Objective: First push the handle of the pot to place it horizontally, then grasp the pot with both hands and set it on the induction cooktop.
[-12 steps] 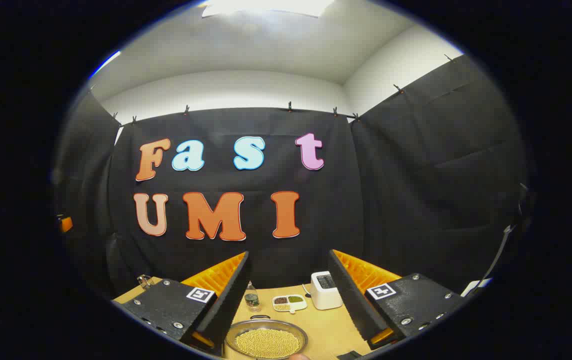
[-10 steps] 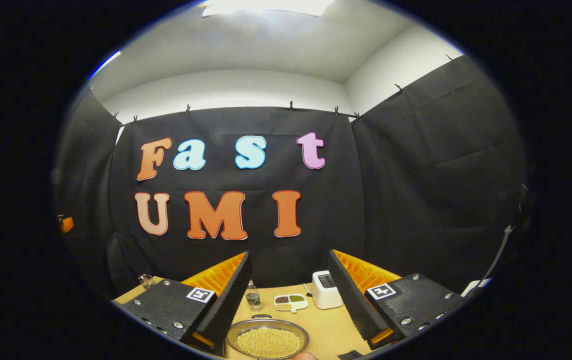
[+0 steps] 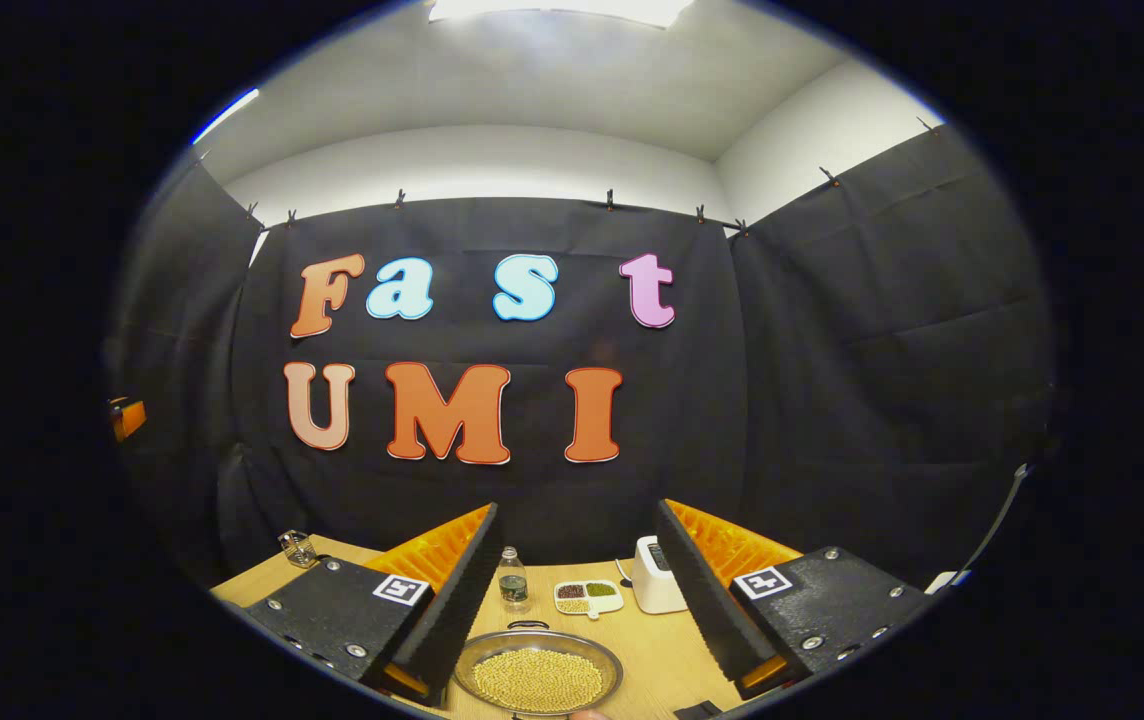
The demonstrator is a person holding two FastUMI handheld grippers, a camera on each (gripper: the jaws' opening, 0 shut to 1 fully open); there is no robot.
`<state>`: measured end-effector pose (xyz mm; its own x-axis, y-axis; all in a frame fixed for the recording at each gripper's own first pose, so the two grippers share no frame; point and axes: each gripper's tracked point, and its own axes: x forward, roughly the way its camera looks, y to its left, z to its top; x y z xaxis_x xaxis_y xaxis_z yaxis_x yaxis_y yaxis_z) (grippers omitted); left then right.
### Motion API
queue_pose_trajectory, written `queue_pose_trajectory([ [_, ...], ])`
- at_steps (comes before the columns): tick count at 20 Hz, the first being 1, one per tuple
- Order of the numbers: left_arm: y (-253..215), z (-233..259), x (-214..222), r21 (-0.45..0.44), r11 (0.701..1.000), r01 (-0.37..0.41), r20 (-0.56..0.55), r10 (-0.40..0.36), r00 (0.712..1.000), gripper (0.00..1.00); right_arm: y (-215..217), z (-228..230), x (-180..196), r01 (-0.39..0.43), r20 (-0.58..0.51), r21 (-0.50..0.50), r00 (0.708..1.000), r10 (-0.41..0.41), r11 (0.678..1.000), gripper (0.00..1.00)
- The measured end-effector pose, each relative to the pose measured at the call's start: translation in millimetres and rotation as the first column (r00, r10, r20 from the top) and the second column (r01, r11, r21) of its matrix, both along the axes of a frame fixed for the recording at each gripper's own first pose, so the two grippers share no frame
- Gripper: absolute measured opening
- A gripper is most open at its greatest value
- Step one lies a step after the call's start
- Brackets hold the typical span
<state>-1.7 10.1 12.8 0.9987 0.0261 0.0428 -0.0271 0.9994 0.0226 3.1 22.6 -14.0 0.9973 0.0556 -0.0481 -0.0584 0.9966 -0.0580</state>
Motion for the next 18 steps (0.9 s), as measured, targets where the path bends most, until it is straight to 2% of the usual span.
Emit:
queue_pose_trajectory([
  [5,-2,1,1,-0.004,1.0,0.008,0.007,-0.008,1.0,0.98,23,-10,8,-0.058,-0.031,0.0,0.998,0.058,0.998,0.95],
  [10,-2,1,0,-0.005,1.0,0.014,0.004,-0.014,1.0,0.98,17,-13,5,-0.056,-0.038,-0.002,0.998,0.056,0.998,0.94],
  [11,-2,1,-1,-0.008,1.0,0.016,0.002,-0.016,1.0,0.99,16,-15,5,-0.057,-0.041,0.003,0.998,0.057,0.998,0.96],
  [12,-3,0,-2,-0.012,1.0,0.018,0.0,-0.018,1.0,0.99,15,-15,5,-0.06,-0.042,0.005,0.997,0.06,0.998,0.9],
  [13,-2,-1,-2,-0.017,1.0,0.019,-0.003,-0.019,1.0,0.99,14,-16,7,-0.058,-0.041,0.006,0.997,0.058,0.998,0.91],
  [14,-3,-1,-3,-0.02,1.0,0.021,-0.007,-0.022,1.0,0.99,11,-16,6,-0.055,-0.04,0.008,0.998,0.056,0.998,0.83],
  [15,-4,-2,-3,-0.021,0.999,0.024,-0.009,-0.025,1.0,0.99,11,-18,7,-0.055,-0.043,0.013,0.998,0.055,0.998,0.81],
  [16,-6,-2,-3,-0.022,0.999,0.028,-0.009,-0.028,1.0,0.98,12,-22,6,-0.066,-0.053,0.02,0.996,0.067,0.998,0.72],
  [18,-7,-3,-4,-0.028,0.999,0.032,-0.011,-0.033,0.999,0.99,16,-31,6,-0.085,-0.081,0.037,0.993,0.087,0.996,0.64],
])
